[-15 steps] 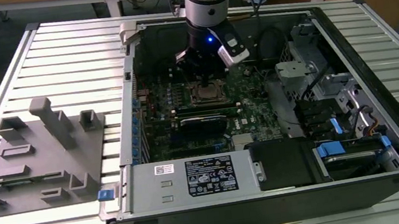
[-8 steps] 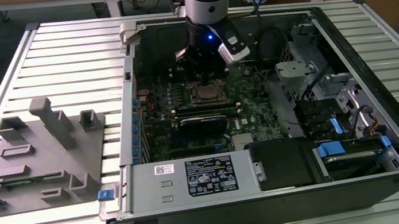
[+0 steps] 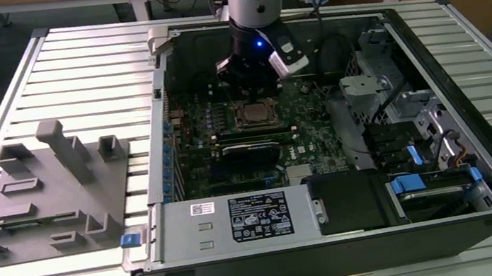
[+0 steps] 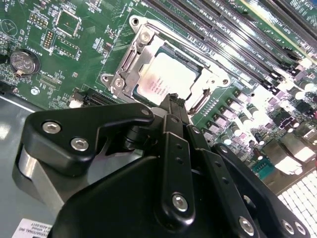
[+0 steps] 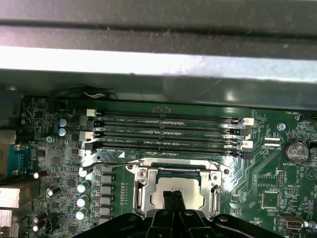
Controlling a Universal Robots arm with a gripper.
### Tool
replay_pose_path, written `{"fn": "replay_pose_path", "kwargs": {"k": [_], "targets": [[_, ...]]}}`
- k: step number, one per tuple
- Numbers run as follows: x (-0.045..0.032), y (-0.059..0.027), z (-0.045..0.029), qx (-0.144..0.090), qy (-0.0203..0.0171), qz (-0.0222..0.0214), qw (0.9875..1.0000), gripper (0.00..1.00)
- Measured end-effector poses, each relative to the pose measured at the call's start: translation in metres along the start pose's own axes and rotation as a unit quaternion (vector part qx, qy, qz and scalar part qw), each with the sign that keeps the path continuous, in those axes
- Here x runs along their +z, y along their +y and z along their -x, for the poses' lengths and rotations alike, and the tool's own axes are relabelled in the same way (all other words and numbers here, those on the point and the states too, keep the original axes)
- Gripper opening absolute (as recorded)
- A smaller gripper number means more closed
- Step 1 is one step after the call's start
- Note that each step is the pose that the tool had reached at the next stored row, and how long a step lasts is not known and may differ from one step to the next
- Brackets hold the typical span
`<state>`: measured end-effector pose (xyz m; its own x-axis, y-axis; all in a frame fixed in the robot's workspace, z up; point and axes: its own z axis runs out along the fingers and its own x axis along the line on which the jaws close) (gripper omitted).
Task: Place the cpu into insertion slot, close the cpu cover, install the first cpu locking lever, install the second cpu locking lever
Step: 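Install the first cpu locking lever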
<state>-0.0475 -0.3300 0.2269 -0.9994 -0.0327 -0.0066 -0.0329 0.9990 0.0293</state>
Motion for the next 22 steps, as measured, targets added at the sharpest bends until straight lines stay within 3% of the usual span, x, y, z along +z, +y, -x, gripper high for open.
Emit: {"fn": "replay_pose_path", "kwargs": {"k": [11,22], "targets": [[-0.0011,0.0001,-0.0012,0.0,0.0,0.0,1.0,0.1],[0.0,0.0009,-0.0266,0.0,-0.0001,0.0,1.0,0.1]]}}
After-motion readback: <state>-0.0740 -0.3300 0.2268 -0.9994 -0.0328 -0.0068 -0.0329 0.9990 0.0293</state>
